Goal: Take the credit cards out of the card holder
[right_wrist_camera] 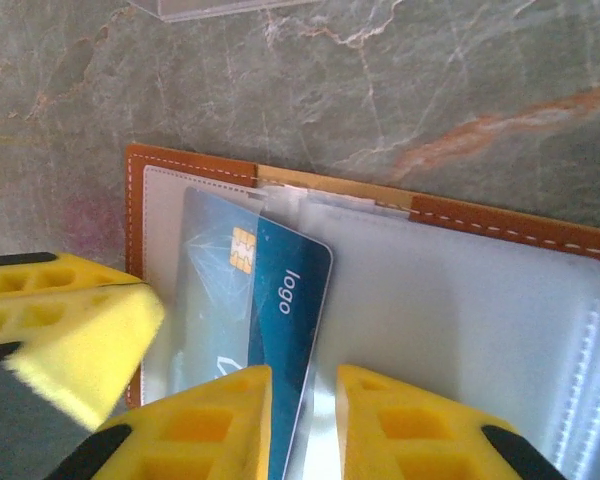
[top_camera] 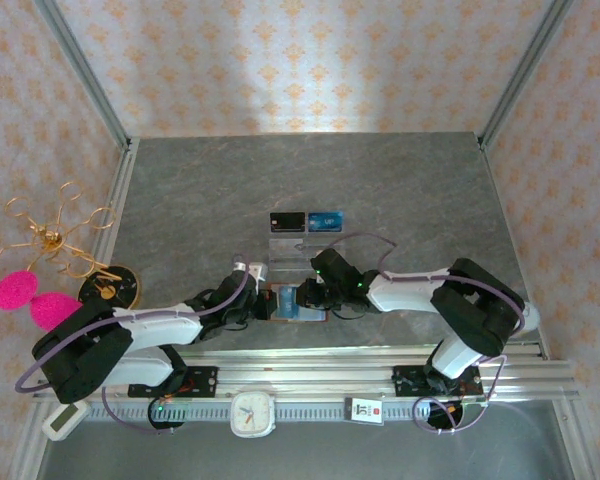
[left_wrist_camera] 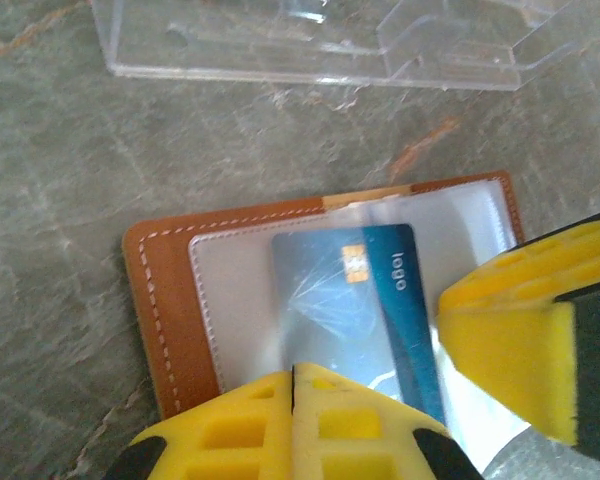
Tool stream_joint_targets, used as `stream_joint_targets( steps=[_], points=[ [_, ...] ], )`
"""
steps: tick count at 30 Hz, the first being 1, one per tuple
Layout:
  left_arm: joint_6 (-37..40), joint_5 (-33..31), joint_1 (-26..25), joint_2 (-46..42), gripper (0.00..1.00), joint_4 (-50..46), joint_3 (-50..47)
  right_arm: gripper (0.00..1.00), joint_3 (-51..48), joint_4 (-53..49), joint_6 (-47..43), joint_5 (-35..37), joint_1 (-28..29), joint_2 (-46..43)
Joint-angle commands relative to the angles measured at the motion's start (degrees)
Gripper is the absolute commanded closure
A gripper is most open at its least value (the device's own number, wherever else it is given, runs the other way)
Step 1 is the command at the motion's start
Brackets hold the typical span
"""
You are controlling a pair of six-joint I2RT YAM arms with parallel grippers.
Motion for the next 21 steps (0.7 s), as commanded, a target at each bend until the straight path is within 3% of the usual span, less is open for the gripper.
stream_joint_targets(
  steps=[1,8,13,17,21],
  points=[
    [0.3,0.0,-0.4,3.0,1.00,0.0,-1.2,0.76,1.8,-1.0,-0.9,1.2,0.6,1.1],
    [1.0,1.4,-0.6,5.8,1.00,0.6,-0.9,0.76,3.0,-0.4,-1.5,0.0,1.1,3.6],
    [1.2,2.0,-0.6,5.5,1.00,0.8,-1.6,0.83,3.4,-1.7,-1.6,1.0,1.3,4.3],
    [1.0,1.3,-0.5,4.1,1.00,0.2,-1.9,0.99,2.1,-2.3,0.6,2.6,1.0,2.4],
    [0.9,1.8,-0.5,3.0,1.00,-0.4,-1.4,1.00,4.4,-5.5,0.5,0.4,0.8,1.2]
  ],
)
